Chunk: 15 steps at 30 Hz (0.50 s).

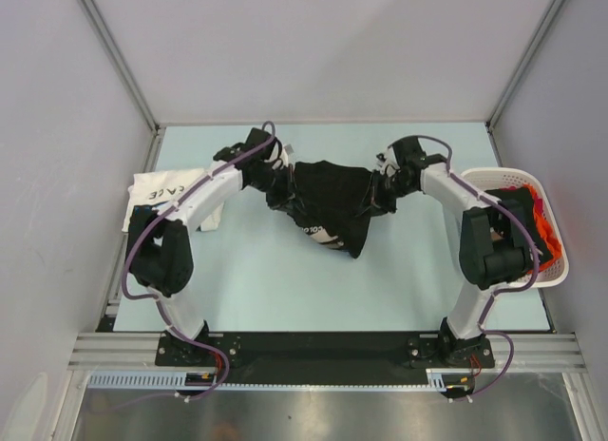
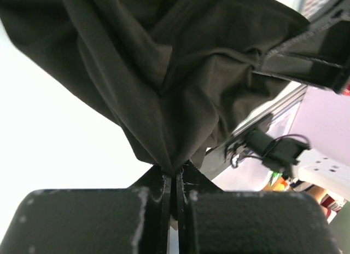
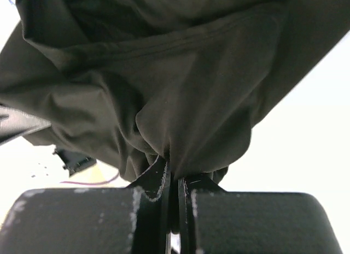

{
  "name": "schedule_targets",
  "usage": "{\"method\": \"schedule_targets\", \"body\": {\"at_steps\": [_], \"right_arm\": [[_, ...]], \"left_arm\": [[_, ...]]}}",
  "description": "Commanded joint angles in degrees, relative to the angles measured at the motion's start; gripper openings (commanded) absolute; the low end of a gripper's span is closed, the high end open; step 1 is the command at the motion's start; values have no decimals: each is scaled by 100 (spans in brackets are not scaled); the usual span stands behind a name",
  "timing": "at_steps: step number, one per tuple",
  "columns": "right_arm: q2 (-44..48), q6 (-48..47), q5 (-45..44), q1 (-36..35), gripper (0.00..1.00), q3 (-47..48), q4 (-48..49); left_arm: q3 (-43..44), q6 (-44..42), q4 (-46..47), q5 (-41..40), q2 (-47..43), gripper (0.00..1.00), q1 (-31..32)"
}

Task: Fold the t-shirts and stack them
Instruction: Fold the tshirt

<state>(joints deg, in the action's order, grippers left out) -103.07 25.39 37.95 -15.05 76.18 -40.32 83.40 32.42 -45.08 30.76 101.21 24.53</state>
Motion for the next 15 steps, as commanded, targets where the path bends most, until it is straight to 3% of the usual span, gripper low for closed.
{"method": "schedule_targets", "body": {"at_steps": [1,15], "right_arm": [[-108,1,-130,213,0,643,-56],[-2393,19,-209,450,2,3103,-82]], "left_arm": [[809,124,-71,-70,188,0,-19],[2672,106,-316,26,2077,0,-493]]}}
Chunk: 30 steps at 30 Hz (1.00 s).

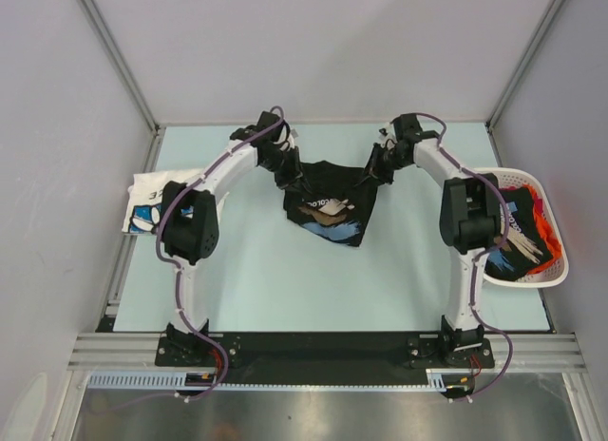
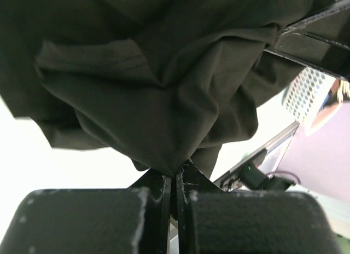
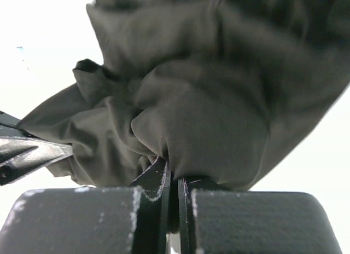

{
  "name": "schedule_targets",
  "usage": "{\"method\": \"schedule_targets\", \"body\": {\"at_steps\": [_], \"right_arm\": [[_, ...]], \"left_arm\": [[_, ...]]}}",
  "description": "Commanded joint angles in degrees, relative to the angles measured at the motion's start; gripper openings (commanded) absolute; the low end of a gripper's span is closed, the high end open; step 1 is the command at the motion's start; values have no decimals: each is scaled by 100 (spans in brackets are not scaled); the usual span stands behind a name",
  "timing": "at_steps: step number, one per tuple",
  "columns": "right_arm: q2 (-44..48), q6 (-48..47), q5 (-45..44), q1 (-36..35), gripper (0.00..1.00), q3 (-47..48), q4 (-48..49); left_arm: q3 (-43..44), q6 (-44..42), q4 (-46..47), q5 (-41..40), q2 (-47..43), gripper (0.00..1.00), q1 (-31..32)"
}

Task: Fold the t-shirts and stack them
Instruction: Fold the tshirt

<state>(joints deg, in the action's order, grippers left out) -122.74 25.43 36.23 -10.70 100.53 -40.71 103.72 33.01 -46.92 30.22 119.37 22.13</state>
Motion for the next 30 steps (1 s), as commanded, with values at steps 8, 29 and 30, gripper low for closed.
{"method": "schedule_targets", "body": {"at_steps": [8,29,30], "right_arm": [[-1454,164,16,103,4,1821,-210],[555,384,-1267,112,82,21,247],[680,401,-1241,112,82,-137,309]], "left_arm": [[1588,3,-274,221,1069,0,-674],[1660,-243,-283,731,966,100,-921],[1608,-252,-283,688,809,100,-921]]}}
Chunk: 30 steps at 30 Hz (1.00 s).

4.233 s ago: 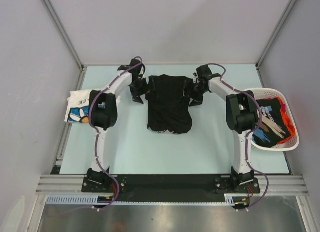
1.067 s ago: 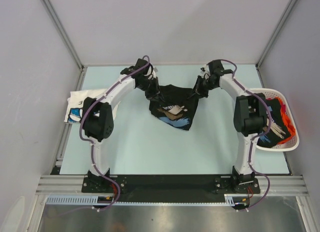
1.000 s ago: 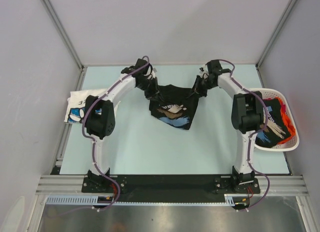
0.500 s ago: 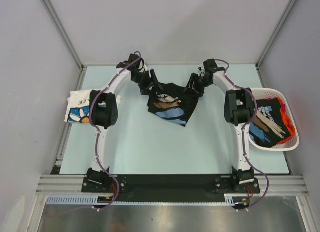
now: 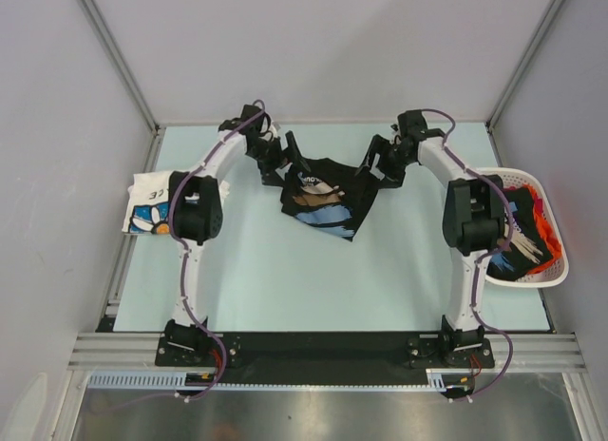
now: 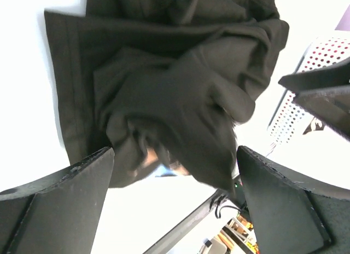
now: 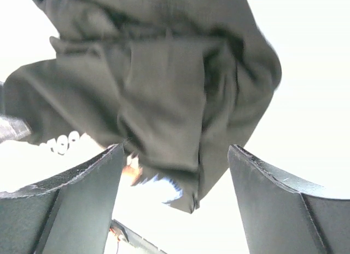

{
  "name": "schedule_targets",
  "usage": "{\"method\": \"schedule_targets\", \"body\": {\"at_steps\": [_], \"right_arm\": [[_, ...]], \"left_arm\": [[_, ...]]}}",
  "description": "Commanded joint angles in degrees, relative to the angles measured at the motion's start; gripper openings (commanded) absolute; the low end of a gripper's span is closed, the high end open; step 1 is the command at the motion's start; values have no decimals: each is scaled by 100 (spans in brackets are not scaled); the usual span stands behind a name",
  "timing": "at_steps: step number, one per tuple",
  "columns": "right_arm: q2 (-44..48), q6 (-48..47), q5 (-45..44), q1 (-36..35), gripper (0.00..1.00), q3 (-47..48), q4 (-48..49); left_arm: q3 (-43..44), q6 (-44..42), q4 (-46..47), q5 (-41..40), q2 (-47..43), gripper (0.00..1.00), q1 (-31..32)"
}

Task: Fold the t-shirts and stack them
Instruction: Fold the tshirt

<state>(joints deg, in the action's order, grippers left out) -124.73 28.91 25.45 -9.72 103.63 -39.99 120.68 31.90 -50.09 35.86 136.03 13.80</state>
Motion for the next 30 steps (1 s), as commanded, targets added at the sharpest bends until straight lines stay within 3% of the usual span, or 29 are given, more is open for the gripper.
{"method": "schedule_targets", "body": {"at_steps": [1,3,4,5,6,7,8,16,24,27,30], "right_arm": [[1019,80,-120,14,82,-763,315],[1292,185,12,5,82,-1072,447],[1345,220,143,-4,82,-1291,491],[1415,256,231,-13,82,-1432,553],[1425,299,284,-30,81,-1512,571],[1434,309,337,-91,79,-1696,632],[1434,300,346,-135,79,-1784,676],[1030,598,522,-373,72,-2313,1642],[204,616,575,-479,62,-1487,1679],[36,607,584,-505,54,-1232,1617],[45,643,601,-505,31,-1188,1660]], "left_arm": [[-150,-175,34,89,-946,100,-88],[-150,-237,-1,-86,-1200,99,-88],[-150,-298,-1,-70,-1271,92,-88],[-133,-298,-1,-9,-1315,60,-88],[-159,-290,7,35,-1411,40,-88],[-237,-264,16,44,-1447,5,-80],[-308,-255,16,9,-1491,0,-71],[-1133,-360,218,0,-1737,0,175],[-1566,-211,684,219,-1343,0,509],[-1408,-158,763,290,-1044,0,623],[-1170,-114,772,308,-710,0,694]]}}
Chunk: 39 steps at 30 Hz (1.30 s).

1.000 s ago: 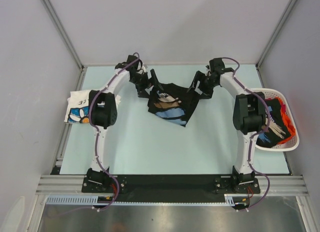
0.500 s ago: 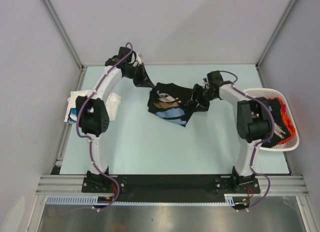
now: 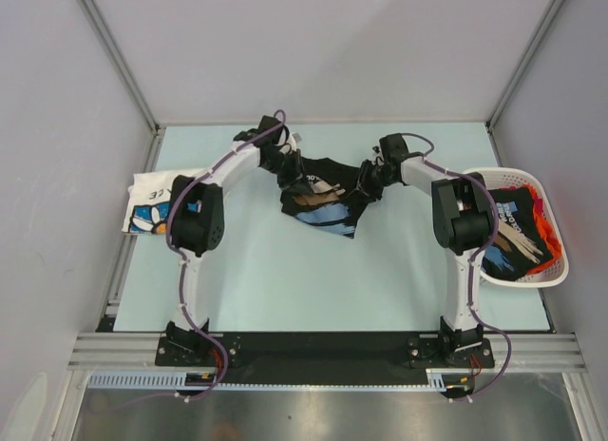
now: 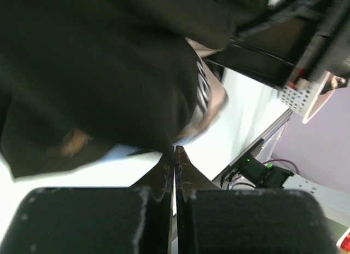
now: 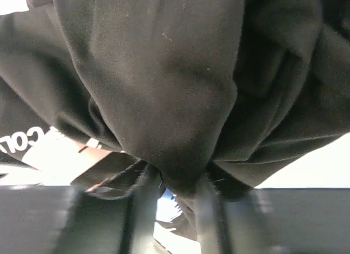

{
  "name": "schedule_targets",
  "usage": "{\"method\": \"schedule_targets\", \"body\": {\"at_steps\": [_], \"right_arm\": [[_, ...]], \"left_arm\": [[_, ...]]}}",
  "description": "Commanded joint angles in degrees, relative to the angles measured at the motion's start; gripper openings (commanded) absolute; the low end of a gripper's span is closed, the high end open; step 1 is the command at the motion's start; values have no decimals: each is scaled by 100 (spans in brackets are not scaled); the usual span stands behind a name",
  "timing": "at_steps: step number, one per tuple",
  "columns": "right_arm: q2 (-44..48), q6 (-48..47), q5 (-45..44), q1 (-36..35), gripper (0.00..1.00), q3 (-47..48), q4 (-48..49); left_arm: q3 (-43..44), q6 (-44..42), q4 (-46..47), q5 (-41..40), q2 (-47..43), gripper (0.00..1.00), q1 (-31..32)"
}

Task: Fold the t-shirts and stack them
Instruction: Fold the tshirt

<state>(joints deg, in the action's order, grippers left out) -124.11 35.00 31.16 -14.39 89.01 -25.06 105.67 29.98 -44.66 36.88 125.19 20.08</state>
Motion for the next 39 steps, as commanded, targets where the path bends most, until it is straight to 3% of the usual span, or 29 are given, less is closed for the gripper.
{"method": "schedule_targets", "body": {"at_steps": [1,7,16,17,18,23,26,33,37,39], "right_arm": [[-8,42,74,-37,20,292,151],[150,-20,101,-37,11,397,-165],[107,-283,-215,173,15,723,-1141],[81,-310,-102,235,18,731,-1220],[37,-336,-31,261,34,714,-1212],[177,-477,-66,253,71,661,-1054],[81,-433,22,262,76,687,-966],[-7,-231,75,244,70,679,-755],[19,-178,145,218,36,696,-667],[1,-169,154,218,36,714,-693]], "left_arm": [[393,105,221,188,462,0,75],[595,210,221,-181,954,0,58],[736,377,116,-533,1061,0,-179],[719,369,168,-411,1043,0,-197],[701,342,186,-375,1026,0,-206],[465,289,335,-261,745,0,-179],[297,281,397,-226,665,0,-179],[94,254,450,-234,691,0,-171],[86,228,459,-208,762,0,-171],[59,219,459,-199,788,0,-171]]}}
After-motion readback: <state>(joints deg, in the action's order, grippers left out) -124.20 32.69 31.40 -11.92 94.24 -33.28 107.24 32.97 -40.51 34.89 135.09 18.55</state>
